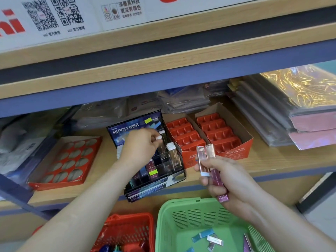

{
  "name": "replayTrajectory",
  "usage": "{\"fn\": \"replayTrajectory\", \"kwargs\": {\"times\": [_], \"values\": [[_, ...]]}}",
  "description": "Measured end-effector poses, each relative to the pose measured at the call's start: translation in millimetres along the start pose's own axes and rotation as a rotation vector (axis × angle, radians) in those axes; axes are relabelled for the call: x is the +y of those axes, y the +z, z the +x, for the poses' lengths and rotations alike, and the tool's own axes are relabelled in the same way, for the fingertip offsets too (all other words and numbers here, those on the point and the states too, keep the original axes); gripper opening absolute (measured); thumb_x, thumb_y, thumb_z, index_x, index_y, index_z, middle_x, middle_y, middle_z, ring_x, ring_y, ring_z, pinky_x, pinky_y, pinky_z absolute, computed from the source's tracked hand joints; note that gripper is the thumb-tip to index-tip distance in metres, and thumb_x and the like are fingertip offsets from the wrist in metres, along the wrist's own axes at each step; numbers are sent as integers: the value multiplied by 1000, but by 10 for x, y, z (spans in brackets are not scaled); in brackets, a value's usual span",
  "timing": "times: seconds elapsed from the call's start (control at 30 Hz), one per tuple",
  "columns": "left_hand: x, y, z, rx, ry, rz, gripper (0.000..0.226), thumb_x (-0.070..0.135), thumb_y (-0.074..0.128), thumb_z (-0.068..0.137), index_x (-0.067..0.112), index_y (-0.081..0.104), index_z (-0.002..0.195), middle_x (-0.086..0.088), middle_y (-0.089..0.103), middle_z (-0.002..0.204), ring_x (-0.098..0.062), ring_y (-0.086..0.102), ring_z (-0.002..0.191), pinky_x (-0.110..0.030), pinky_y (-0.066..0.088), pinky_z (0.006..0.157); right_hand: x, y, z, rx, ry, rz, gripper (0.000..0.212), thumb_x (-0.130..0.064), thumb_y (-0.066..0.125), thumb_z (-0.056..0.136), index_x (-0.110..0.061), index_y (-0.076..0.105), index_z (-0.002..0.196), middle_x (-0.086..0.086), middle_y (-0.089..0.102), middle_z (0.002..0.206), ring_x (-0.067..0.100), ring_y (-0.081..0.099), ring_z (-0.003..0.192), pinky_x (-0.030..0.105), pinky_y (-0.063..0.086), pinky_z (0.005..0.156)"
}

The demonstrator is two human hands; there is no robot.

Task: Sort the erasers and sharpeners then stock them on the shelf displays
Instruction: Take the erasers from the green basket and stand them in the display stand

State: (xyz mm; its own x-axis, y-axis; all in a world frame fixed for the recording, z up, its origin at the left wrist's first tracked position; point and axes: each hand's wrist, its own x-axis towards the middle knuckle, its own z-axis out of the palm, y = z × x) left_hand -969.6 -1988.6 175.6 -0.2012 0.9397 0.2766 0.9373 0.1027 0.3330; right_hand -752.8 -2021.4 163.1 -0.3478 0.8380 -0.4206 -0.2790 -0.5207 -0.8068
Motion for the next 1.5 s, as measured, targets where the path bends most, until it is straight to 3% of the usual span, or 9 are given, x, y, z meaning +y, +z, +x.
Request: {"fn": "replayTrajectory", "kwargs": {"times": [0.33,0.5,0.6,0.77,0.9,1.0,1.1,1.33,1.5], "values": [[68,29,141,-122,21,280,16,29,71,81,26,56,81,5,58,83,-20,60,83,-27,39,62,12,-23,1,-78,-81,-53,4,3,62,87,0,62,88,8,60,66,4,41,41,13,23,30],[246,-213,-78,-104,-51,-322,9,25,64,89,33,68,89,15,69,83,-3,64,81,-22,51,73,1,-19,-5,-81,-81,-64,10,4,63,86,-6,62,88,6,59,65,4,37,42,13,22,31],[452,-270,-425,-262,62,-679,15,25,68,87,37,72,95,10,71,85,-10,65,78,-27,55,73,-2,-7,-7,-87,-91,-106,10,1,66,84,-9,64,86,7,57,71,5,33,44,14,21,32],[366,-110,-720,-158,123,-583,27,29,80,72,38,73,96,14,66,88,-11,63,80,-32,54,76,33,-3,-10,-83,-100,-136,8,-1,69,82,-8,68,87,5,59,67,5,32,44,14,20,33],[354,-48,-836,-103,217,-385,14,27,78,77,35,73,88,16,64,82,-1,59,79,-15,45,71,56,15,-28,-118,-124,-128,5,-12,73,81,-11,68,79,8,56,71,5,36,46,14,20,35],[430,-71,-887,-169,-27,-587,12,23,76,80,34,74,74,13,63,67,1,51,59,-15,41,57,57,5,-33,-150,-134,-142,11,-15,73,79,-7,72,87,7,47,65,5,34,46,14,21,34],[502,-104,-905,-352,-210,-919,9,14,76,80,21,75,86,2,70,69,-5,59,61,-20,48,57,74,3,-25,-134,-124,-150,23,-13,68,86,3,66,103,2,43,57,5,32,44,15,20,34],[466,-157,-814,-336,-172,-980,32,37,69,74,18,71,100,-9,71,83,-13,64,71,-29,55,64,27,-5,-39,-177,-126,-208,14,-13,72,83,-3,68,92,-7,45,54,4,32,46,15,19,35],[499,-263,-659,-305,-150,-964,9,20,74,73,16,74,80,-7,72,72,-18,66,64,-26,56,62,33,19,-53,-188,-90,-260,5,-14,68,88,-12,66,84,-2,48,60,5,33,46,16,19,35]]}}
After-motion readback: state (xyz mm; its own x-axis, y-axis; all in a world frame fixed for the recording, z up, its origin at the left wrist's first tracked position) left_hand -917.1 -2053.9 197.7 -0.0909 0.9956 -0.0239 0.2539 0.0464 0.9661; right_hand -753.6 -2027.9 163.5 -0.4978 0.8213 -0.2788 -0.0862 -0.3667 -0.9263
